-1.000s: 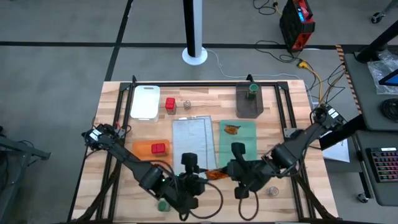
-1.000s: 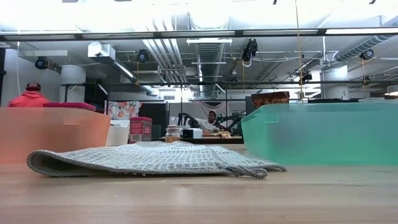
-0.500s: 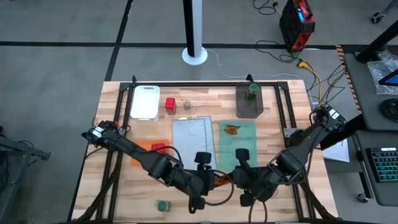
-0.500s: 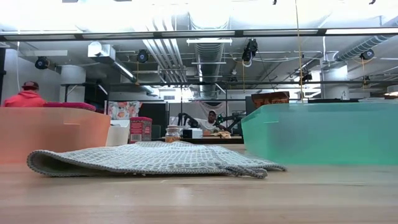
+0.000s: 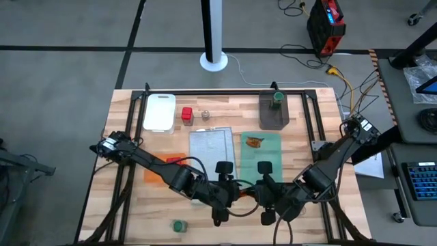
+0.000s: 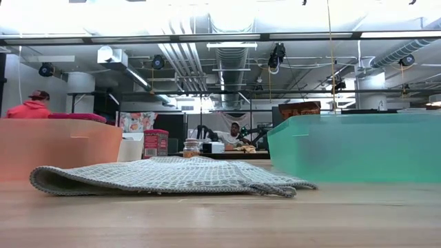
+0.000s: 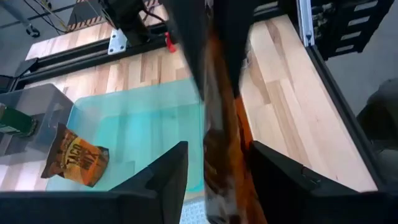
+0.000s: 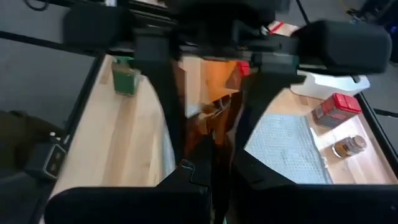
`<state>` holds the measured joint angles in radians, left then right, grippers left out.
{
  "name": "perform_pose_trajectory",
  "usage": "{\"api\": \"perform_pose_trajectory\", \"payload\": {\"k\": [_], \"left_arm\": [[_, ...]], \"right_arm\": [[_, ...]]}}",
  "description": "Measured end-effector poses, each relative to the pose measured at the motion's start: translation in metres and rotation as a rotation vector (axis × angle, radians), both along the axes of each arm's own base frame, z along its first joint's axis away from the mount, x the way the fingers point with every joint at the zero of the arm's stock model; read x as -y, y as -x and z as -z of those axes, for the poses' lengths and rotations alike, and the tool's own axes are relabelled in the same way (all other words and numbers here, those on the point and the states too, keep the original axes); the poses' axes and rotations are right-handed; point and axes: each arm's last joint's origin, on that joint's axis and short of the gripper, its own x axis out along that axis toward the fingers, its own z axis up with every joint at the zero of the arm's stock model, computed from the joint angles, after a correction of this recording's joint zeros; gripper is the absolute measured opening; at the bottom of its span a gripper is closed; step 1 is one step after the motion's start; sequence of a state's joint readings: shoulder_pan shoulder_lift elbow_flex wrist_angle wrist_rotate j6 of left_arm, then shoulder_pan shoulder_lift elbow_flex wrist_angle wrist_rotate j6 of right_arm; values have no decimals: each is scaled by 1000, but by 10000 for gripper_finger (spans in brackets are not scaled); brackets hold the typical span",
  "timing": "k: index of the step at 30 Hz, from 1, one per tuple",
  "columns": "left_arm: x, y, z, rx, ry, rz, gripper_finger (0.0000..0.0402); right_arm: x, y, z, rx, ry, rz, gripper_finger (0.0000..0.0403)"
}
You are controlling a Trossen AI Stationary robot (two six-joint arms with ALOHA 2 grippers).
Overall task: Sort spices by type
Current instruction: Put the orange seasoning packet into the green bin
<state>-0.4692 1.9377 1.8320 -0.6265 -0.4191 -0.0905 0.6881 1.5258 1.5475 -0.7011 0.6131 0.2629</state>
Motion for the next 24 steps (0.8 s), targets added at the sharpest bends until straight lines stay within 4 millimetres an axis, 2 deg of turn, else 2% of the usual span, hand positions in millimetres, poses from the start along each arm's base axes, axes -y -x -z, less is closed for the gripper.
{"api": "perform_pose_trajectory", "payload": {"k": [4,10,13,16,24], "left_arm": [[0,1,11,-36,-7,11,117],[1,2,17,-57,19,27,33],[1,2,18,-59,24,20,31],[1,3,19,-67,26,15,57],[-4,14,21,-148,-36,-24,185]], "right_arm": [[-1,2,-2,6,6,-14,9],[0,2,-2,7,25,-10,9],[1,3,-3,8,26,-10,9],[3,6,-3,-8,34,-5,9],[20,23,-2,-120,23,102,9]]}}
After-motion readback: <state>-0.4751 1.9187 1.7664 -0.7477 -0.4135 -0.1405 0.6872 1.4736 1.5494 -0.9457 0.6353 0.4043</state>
